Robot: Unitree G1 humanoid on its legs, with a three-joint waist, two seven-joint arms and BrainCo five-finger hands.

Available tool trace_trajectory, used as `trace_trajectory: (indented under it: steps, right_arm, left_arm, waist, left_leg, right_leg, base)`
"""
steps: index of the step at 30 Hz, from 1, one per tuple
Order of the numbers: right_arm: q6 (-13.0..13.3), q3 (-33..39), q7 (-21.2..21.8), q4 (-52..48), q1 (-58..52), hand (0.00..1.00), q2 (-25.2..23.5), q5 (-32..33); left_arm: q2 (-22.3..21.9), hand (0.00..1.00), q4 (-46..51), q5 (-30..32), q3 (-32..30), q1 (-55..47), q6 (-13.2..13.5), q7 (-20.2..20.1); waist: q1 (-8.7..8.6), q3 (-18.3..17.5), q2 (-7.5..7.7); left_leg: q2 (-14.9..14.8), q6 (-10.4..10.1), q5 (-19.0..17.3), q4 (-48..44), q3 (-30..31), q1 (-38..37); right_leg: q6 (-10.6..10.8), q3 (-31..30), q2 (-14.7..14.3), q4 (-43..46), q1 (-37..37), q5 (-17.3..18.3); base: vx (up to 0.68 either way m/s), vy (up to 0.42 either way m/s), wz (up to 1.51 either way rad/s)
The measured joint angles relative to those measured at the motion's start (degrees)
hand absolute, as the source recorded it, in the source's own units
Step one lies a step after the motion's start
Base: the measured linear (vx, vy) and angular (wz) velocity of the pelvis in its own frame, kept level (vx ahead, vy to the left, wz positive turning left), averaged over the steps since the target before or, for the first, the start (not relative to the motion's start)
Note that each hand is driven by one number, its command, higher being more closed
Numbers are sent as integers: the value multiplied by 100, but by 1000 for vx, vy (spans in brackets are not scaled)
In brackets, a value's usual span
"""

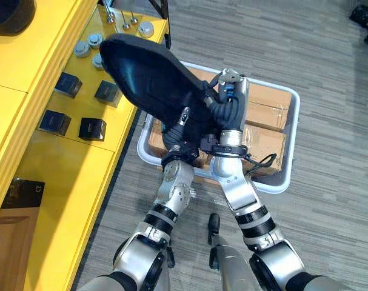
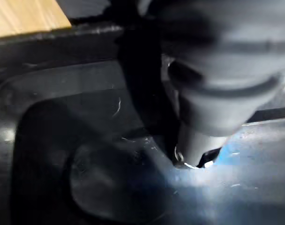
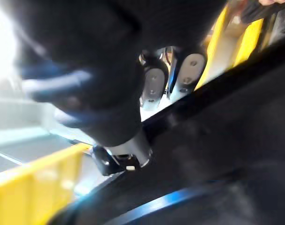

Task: Walk over and take plastic housings, then place them on the shelf

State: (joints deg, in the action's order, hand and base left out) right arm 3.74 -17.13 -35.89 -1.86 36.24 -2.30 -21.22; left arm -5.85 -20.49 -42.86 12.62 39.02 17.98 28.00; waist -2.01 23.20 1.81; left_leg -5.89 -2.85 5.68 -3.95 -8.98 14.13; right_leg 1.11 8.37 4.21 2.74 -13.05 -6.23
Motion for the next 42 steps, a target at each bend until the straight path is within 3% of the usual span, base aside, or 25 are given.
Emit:
trace_trajectory:
  steps: [5,9,10,11,12,15,16,17,18,19,20,21,22,23,24,25,28,29,30,31,32,33,34,37,42]
  right_arm:
    - [500,-1035,422,-423,-1454,100,-97,374]
    - [511,-1123,876,70,-1515,100,-133,518]
    - [511,-1169,937,86,-1528,100,-134,519]
    - [514,-1276,1025,81,-1523,100,-147,522]
    - [519,-1323,1101,82,-1496,100,-156,545]
    - [530,-1326,1197,76,-1454,100,-157,637]
    - [530,-1306,1268,73,-1380,0,-171,723]
    - [529,-1304,1303,53,-1382,0,-194,740]
    - [530,-1298,1381,27,-1387,0,-204,740]
    - [529,-1194,1453,27,-1397,0,-206,738]
    - [529,-1151,1483,23,-1412,0,-208,737]
    - [530,-1085,1554,27,-1445,0,-219,737]
    - [532,-1076,1599,26,-1448,0,-236,736]
    - [576,-1119,1703,24,-1442,0,-238,739]
    - [613,-1104,1779,26,-1447,0,-235,745]
    - [615,-1097,1820,26,-1447,0,-235,749]
    - [678,-1050,2052,12,-1586,0,-181,965]
    - [684,-1001,2084,-8,-1677,0,-154,968]
    - [686,-812,2133,-206,-2107,0,-69,1025]
    - [696,-745,2136,-277,-2300,0,-49,1056]
    - [700,-668,2157,-324,-2521,0,86,1158]
    - [702,-519,2208,-384,-2839,0,168,1299]
    - [718,-358,2283,-479,-3011,0,214,1534]
    - [882,-11,2549,-949,-3380,0,288,2150]
    - [1104,638,3056,-1675,-4149,0,370,3228]
  left_arm:
    - [-55,100,1381,441,-517,-467,75,219]
    - [-122,100,2413,1161,-799,-1081,215,275]
    - [-139,100,2478,1306,-881,-1136,231,277]
    - [-161,100,2568,1517,-1023,-1234,264,279]
    - [-174,100,2642,1723,-1146,-1376,281,274]
    - [-142,100,2688,2044,-1188,-1689,248,270]
    - [-11,100,2761,2270,-1233,-1849,141,267]
    - [26,100,2820,2359,-1280,-1923,85,268]
    - [78,100,2868,2527,-1352,-2027,11,268]
    - [106,100,2862,2761,-1324,-2089,-83,289]
    - [131,100,2856,2915,-1308,-2112,-127,289]
    - [215,100,2862,3176,-1303,-2138,-189,292]
    - [279,100,2896,3268,-1318,-2152,-195,307]
    - [490,100,3019,3465,-1351,-2200,-198,366]
    - [662,100,3108,3715,-1360,-2224,-198,421]
    - [718,100,3134,3838,-1377,-2243,-199,436]
    - [885,100,3183,4330,-1535,-2423,-256,494]
    - [895,100,3180,4377,-1552,-2448,-284,505]
    - [915,100,3180,4528,-1547,-2521,-352,522]
    - [947,100,3180,4597,-1550,-2560,-361,528]
    - [906,100,3182,4676,-1572,-2713,-364,543]
    - [856,100,3195,4806,-1568,-2957,-399,510]
    - [823,100,3259,5007,-1570,-3108,-426,438]
    - [697,100,3350,5309,-1580,-3153,-490,333]
    - [615,100,3594,5607,-1894,-3330,-578,300]
  waist:
    - [-48,-457,-67]
    - [119,-764,-306]
    - [148,-790,-348]
    - [154,-826,-401]
    - [160,-861,-454]
    - [148,-988,-468]
    - [253,-1034,-420]
    - [297,-1052,-393]
    - [273,-1075,-354]
    - [249,-1075,-353]
    - [216,-1086,-332]
    - [133,-1116,-270]
    - [126,-1133,-250]
    - [127,-1143,-246]
    - [124,-1146,-242]
    - [119,-1146,-243]
    - [-1,-1262,-226]
    - [-44,-1277,-221]
    - [-53,-1383,-97]
    - [-48,-1467,36]
    - [-50,-1507,-31]
    - [-35,-1641,-230]
    - [-5,-1688,-316]
    - [3,-1741,-330]
    - [12,-1805,-325]
  left_leg:
    - [20,-150,179,415,552,-462]
    - [88,-266,295,604,948,-642]
    - [25,-271,226,540,571,-610]
    - [-201,-190,-54,196,-477,-475]
    - [-495,26,-216,-246,-1517,-359]
    - [-1053,436,-448,-1159,-3268,-334]
    - [-1004,582,-668,-1464,-3539,-301]
    - [-915,600,-761,-1531,-3511,-312]
    - [-618,626,-867,-1459,-3253,-391]
    - [-290,627,-877,-1224,-2977,-619]
    - [-124,627,-876,-1104,-2806,-757]
    - [123,635,-880,-851,-2451,-1048]
    - [178,652,-895,-785,-2308,-1143]
    - [189,707,-940,-718,-2047,-1247]
    - [191,705,-935,-624,-1800,-1351]
    - [194,700,-931,-600,-1677,-1394]
    - [234,568,-904,-619,-1077,-1343]
    - [240,534,-904,-627,-934,-1310]
    - [326,339,-931,-641,-603,-1232]
    - [412,242,-971,-660,-487,-1209]
    - [351,133,-1026,-725,-323,-1207]
    - [90,7,-1107,-806,-160,-1128]
    - [-92,-53,-1143,-807,-36,-1126]
    - [-269,-301,-998,-538,194,-1117]
    - [-198,-217,-585,16,-154,-1171]
  right_leg:
    - [-53,572,43,371,401,508]
    - [-44,1446,245,616,890,932]
    - [-30,1600,280,588,991,952]
    - [42,1883,375,562,1155,1001]
    - [128,2119,457,564,1305,1056]
    - [397,2597,686,747,1517,1254]
    - [530,2757,980,1071,1514,1423]
    - [576,2824,1107,1192,1559,1479]
    - [665,3032,1422,1589,1698,1544]
    - [620,3163,1926,2586,1681,1514]
    - [459,3127,2203,3188,1640,1405]
    - [-208,2680,2615,4355,1382,984]
    - [-217,2281,2634,4918,1138,1004]
    - [-147,1489,2316,5673,591,1207]
    - [-92,939,1852,5720,240,1444]
    - [-84,741,1638,5502,138,1562]
    - [9,-530,694,3158,-116,1747]
    - [16,-781,569,2752,-108,1738]
    - [149,-1124,461,1814,-32,1223]
    - [178,-1118,532,1559,10,816]
    - [438,-947,525,1515,123,876]
    - [337,-687,335,1128,380,811]
    - [231,-522,163,767,602,702]
    - [145,-72,-8,292,920,607]
    - [144,494,124,68,1122,607]
  base:
    - [74,-23,51]
    - [71,-43,114]
    - [32,12,126]
    - [46,43,126]
    - [59,59,123]
    - [180,130,98]
    - [205,201,79]
    - [242,266,87]
    - [192,239,112]
    - [185,245,135]
    - [160,253,158]
    - [113,164,130]
    - [138,95,142]
    - [154,-36,116]
    - [166,-73,112]
    - [194,-109,106]
    - [239,-188,97]
    - [251,-241,127]
    - [263,-279,106]
    - [263,-304,105]
    - [323,-327,72]
    - [310,-264,61]
    - [294,-225,46]
    - [148,-136,53]
    - [78,9,61]
